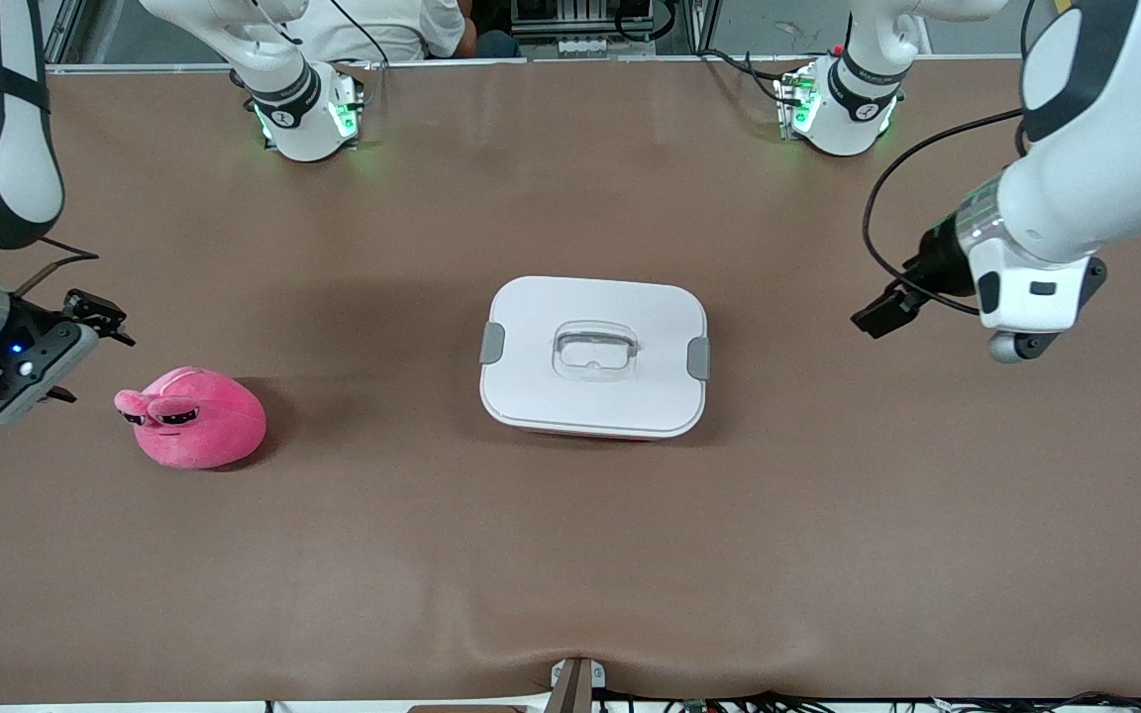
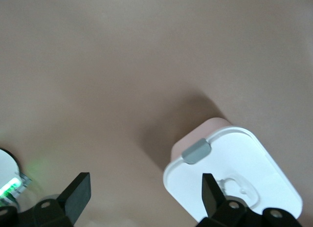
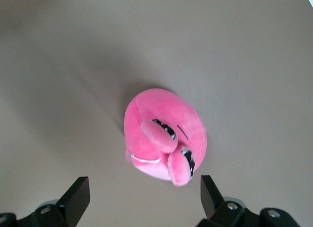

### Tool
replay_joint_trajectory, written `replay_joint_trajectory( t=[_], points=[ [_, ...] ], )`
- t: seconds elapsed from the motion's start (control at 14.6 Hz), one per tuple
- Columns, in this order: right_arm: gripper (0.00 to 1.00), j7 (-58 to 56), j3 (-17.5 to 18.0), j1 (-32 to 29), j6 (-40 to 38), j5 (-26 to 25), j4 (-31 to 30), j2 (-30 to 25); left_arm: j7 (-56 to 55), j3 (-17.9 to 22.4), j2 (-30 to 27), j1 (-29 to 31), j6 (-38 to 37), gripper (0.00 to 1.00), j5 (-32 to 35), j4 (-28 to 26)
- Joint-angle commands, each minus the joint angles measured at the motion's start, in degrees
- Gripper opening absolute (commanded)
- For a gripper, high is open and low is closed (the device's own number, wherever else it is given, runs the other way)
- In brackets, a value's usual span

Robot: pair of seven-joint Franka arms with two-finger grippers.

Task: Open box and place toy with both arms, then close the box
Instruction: 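Reach the right gripper to the plush while the left gripper reaches the handle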

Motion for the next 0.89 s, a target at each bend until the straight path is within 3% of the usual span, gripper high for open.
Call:
replay_joint_trajectory(
  t=[0.0, 0.21, 0.48, 0.82],
  points=[
    [1.00, -9.1, 0.2, 0.8, 3.0, -0.8, -0.3, 2.1, -7.4, 0.2, 2.0, -3.5, 2.3, 1.00, 0.0, 0.8],
    [1.00, -18.6, 0.2, 2.4, 5.3, -0.8, -0.3, 4.5, -12.0, 0.1, 3.0, -5.7, 3.5, 1.00, 0.1, 0.7],
    [1.00, -31.4, 0.2, 2.2, 9.3, -0.8, -0.3, 8.4, -26.2, 0.2, 5.1, -10.2, 7.2, 1.00, 0.0, 0.8],
    [1.00, -32.3, 0.2, 1.8, 11.5, -0.8, -4.1, 9.1, -37.0, 0.2, 7.8, -14.8, 11.8, 1.00, 0.2, 0.8]
  ],
)
